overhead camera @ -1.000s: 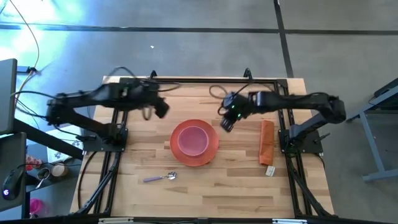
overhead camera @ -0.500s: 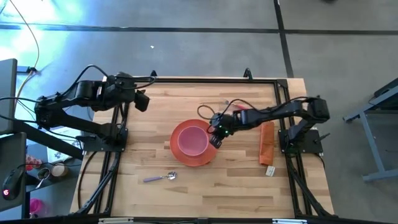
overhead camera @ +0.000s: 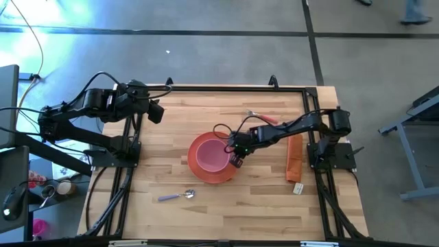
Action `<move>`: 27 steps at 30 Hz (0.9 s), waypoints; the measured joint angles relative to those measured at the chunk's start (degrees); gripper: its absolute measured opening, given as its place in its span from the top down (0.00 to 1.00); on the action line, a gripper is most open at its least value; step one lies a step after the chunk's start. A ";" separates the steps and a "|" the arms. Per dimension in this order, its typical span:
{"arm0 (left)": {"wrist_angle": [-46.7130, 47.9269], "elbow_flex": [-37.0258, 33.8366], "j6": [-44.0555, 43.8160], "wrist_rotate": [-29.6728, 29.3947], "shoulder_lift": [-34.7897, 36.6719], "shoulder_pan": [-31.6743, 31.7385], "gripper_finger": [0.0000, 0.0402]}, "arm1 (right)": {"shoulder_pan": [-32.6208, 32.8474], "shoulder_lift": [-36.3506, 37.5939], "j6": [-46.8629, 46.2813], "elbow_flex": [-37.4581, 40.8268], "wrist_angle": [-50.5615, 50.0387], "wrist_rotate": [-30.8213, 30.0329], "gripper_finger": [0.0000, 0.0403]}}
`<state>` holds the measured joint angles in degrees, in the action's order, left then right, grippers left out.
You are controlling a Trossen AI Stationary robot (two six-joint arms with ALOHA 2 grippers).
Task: Set table place
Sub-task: Adjust the plate
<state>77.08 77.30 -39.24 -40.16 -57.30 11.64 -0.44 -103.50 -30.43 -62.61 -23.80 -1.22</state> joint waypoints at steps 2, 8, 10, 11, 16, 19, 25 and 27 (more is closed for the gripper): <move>0.02 0.00 -0.01 0.00 0.00 0.00 0.51 | -0.66 0.00 0.78 0.00 -1.09 -0.11 1.00; 0.44 0.00 -0.02 0.00 0.00 0.00 0.51 | -2.03 0.00 3.34 -0.01 -3.43 -0.48 1.00; 0.52 0.00 -0.02 0.00 0.00 0.00 0.51 | -2.48 0.00 3.79 -0.02 -4.72 -0.57 1.00; 0.50 0.00 -0.02 0.00 0.00 0.00 0.51 | -2.68 0.00 4.03 -0.02 -5.64 -0.73 1.00; 0.52 -0.02 -0.04 0.02 0.00 -0.01 0.51 | -3.92 0.00 6.45 -0.02 -10.72 -1.07 1.00; 0.52 -0.02 -0.05 0.00 0.00 0.00 0.51 | -4.59 0.02 7.78 -0.02 -12.38 -1.16 1.00; 0.57 -0.02 -0.20 0.02 -0.02 -0.02 0.51 | -4.95 0.09 8.90 -0.02 -15.47 -1.11 1.00; 0.57 -0.02 -0.24 0.02 0.00 -0.02 0.51 | -4.95 0.09 9.04 -0.02 -16.57 -1.09 1.00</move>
<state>77.65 77.28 -39.48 -40.14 -57.30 11.62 -5.39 -103.42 -21.39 -62.63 -40.38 -2.31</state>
